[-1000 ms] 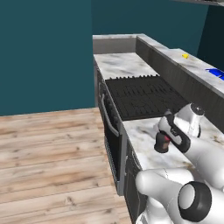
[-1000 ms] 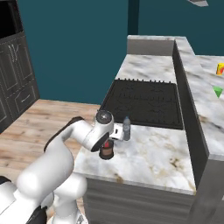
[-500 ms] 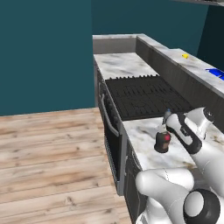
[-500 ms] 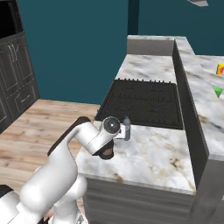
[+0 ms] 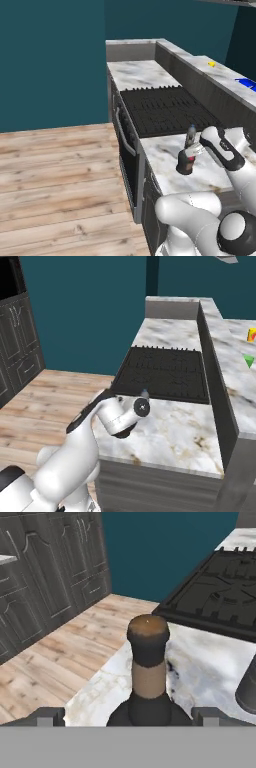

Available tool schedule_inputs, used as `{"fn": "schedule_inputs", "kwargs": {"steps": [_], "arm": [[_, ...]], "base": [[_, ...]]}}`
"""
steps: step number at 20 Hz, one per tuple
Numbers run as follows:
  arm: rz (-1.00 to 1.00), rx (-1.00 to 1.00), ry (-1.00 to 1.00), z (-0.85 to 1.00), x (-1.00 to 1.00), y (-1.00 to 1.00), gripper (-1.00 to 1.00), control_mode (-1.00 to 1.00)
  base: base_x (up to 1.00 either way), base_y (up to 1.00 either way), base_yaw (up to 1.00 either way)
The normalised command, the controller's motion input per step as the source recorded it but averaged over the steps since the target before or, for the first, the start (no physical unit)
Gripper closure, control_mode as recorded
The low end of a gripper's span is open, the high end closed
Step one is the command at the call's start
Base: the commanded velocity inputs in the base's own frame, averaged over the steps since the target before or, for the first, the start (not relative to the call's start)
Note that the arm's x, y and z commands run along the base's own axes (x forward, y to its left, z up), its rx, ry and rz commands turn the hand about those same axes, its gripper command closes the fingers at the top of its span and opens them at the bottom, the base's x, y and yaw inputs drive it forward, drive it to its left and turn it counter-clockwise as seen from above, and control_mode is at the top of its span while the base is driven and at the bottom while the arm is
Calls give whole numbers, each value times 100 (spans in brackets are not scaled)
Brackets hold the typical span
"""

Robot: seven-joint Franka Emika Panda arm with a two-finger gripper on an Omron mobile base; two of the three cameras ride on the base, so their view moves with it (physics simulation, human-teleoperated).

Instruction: Place the drinks on the dining counter in a tight cluster.

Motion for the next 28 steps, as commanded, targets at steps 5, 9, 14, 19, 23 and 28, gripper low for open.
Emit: {"fn": "schedule_inputs", "kwargs": {"steps": [5,9,14,19,23,28], "arm": [[13,0,-5,3,1,-1,-100,-100],[5,0,-2,2,13,-10,-100,-100],[0,3,-1,0,26,-15,-100,-100],[7,8,0,0,22,-20,-100,-100],[17,4,0,0,3,-4,-100,-100],[22,2,0,0,0,0,-100,-100]], "base": [[0,0,0],[0,0,0],[0,0,0],[0,0,0],[0,0,0],[0,0,0]]}}
